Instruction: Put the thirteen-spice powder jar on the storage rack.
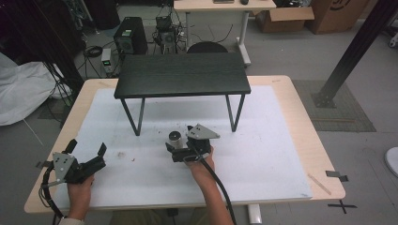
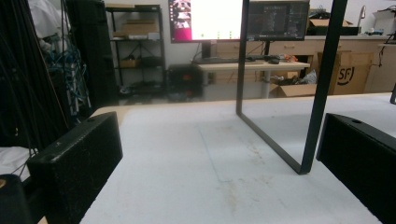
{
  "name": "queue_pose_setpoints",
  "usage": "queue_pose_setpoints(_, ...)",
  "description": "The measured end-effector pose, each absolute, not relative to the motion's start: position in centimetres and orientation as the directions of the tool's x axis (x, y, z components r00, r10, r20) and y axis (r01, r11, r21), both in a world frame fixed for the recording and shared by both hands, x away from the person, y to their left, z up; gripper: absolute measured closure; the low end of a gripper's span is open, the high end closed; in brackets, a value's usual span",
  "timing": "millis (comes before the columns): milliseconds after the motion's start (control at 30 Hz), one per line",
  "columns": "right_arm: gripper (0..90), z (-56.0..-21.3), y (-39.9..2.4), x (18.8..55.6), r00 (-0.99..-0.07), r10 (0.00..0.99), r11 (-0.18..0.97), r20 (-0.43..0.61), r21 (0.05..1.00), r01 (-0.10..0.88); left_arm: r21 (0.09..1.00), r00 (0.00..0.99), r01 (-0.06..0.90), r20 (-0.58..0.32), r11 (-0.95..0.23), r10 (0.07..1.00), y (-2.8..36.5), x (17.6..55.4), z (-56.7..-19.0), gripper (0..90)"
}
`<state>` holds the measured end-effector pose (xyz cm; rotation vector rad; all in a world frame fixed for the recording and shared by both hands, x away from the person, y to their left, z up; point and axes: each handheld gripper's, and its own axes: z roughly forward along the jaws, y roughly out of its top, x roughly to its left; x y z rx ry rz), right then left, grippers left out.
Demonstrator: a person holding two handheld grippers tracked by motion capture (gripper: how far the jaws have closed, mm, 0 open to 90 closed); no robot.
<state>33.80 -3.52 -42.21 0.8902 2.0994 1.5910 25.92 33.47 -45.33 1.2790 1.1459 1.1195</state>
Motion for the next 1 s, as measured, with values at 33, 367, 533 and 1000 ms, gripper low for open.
queue_pose_setpoints(33, 1.0, -42.4, -3.3, 34.0, -0.735, 0.673, 0.171, 0.087, 0.948, 0.270, 1.000, 0.108, 0.025, 0.003, -0.006, 0.994, 33.5, 25.9, -45.3, 0.7)
queue_pose_setpoints(367, 2.6, -43.8, -2.4, 34.5, -0.727, 0.680, 0.183, 0.090, 0.940, 0.287, 1.000, 0.108, 0.026, 0.002, -0.005, 0.994, 33.5, 25.9, -45.3, 0.8)
queue_pose_setpoints(533, 4.2, -44.3, -2.2, 34.6, -0.724, 0.683, 0.185, 0.095, 0.937, 0.296, 1.000, 0.108, 0.026, 0.002, -0.004, 0.994, 33.5, 25.9, -45.3, 0.8)
queue_pose_setpoints(1000, 12.9, -44.6, -2.3, 34.8, -0.728, 0.676, 0.167, 0.114, 0.938, 0.303, 1.000, 0.108, 0.026, 0.002, -0.004, 0.994, 33.5, 25.9, -45.3, 0.8)
